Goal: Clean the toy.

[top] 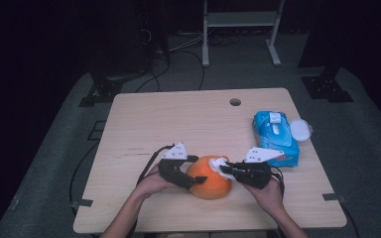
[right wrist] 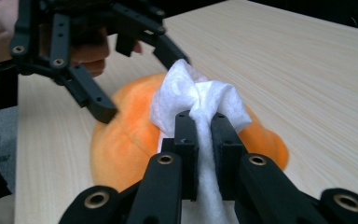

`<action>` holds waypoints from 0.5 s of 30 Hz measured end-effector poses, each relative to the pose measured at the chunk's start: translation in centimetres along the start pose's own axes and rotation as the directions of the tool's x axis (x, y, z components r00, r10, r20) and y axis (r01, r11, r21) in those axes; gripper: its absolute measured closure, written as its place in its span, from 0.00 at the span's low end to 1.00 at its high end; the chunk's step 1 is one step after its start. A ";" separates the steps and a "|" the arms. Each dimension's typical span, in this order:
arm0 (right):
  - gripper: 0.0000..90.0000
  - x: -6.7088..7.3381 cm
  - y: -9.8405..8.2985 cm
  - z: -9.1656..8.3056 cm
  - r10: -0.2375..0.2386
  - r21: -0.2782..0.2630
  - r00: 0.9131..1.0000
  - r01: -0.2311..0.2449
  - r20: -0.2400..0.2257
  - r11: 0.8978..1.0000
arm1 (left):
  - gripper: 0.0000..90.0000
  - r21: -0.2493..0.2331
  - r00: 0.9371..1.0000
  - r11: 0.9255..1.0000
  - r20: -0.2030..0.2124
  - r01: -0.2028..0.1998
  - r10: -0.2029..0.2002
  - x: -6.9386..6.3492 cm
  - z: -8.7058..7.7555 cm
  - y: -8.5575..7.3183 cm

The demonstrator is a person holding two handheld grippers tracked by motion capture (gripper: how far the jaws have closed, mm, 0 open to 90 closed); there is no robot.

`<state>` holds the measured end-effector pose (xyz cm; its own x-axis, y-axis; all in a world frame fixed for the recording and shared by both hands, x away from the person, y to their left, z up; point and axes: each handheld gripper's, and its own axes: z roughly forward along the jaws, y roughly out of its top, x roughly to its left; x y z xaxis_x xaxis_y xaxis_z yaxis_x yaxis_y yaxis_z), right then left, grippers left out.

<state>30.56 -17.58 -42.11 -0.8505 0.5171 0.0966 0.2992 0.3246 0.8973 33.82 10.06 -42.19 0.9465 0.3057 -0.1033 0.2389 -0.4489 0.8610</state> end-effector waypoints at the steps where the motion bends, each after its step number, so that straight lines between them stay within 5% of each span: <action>1: 0.91 0.1 0.1 0.0 -0.006 -0.002 1.000 0.006 -0.004 1.000 | 0.21 -0.008 1.000 1.000 0.000 -0.001 0.001 -0.1 0.1 0.1; 7: 0.91 0.0 0.2 -0.1 -0.007 0.001 1.000 0.007 0.008 1.000 | 0.26 0.030 0.999 0.999 -0.034 0.022 -0.021 0.3 0.7 -0.5; 15: 0.91 -2.1 -1.1 -0.4 0.092 0.018 0.996 -0.092 0.019 0.996 | 0.26 0.048 0.997 0.997 -0.033 0.067 -0.065 1.0 0.2 -1.3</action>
<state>31.86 -19.31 -43.12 -0.8112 0.5595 0.1701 0.3840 0.2902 0.8766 34.49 10.81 -43.54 0.9213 0.3616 -0.1430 0.3118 -0.4670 0.8275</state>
